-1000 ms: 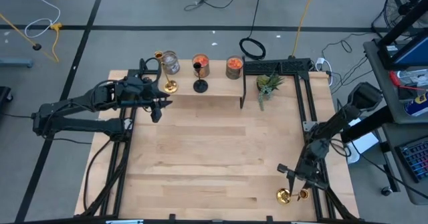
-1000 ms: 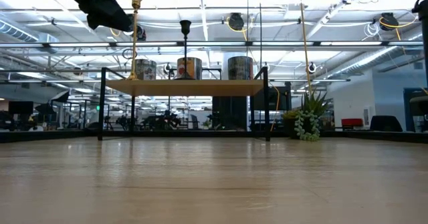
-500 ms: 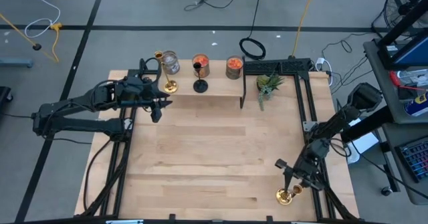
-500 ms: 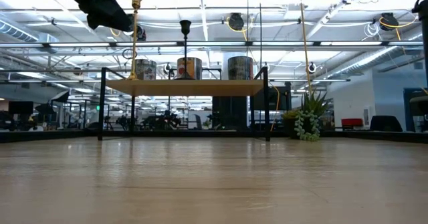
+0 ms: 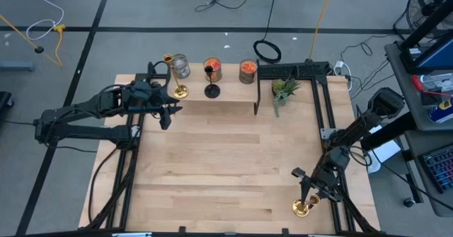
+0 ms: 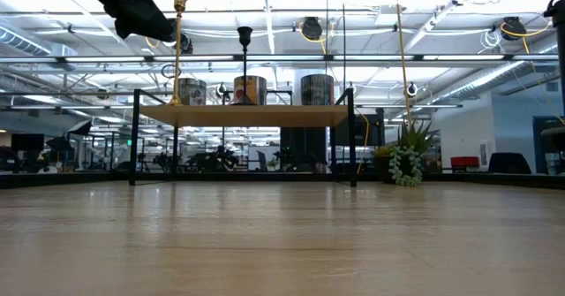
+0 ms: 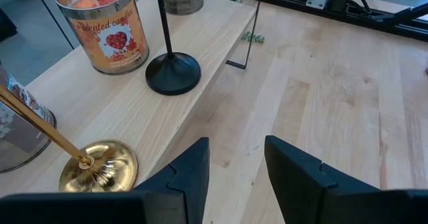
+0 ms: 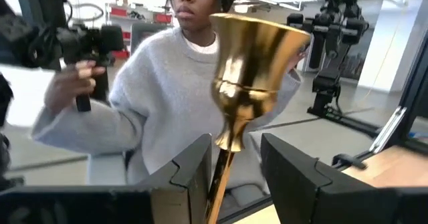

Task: Pick & Place candle stick holders
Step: Put the golden candle holder on the shelf

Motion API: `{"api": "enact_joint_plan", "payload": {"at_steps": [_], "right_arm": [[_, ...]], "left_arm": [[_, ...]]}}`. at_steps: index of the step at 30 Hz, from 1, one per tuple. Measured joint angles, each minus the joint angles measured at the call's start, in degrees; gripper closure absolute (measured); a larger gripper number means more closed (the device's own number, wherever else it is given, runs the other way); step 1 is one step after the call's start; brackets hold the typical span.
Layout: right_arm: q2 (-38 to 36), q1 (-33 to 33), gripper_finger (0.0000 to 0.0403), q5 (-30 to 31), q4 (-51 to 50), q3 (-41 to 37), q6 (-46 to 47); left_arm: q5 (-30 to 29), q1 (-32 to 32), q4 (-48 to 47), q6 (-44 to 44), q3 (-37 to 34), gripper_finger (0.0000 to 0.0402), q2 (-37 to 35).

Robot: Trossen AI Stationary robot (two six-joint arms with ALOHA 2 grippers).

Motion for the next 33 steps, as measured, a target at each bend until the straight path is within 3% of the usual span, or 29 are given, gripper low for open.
{"api": "enact_joint_plan", "payload": {"at_steps": [4,33], "right_arm": [[0.0,0.0,0.0277,0.0,-0.1,0.0,-4.2],[0.0,0.0,0.0277,-0.1,-0.1,0.0,-3.8]], "left_arm": [[0.0,0.0,0.0,0.0,0.0,0.0252,0.0],[0.0,0.0,0.0,0.0,0.0,0.0252,0.0]]}}
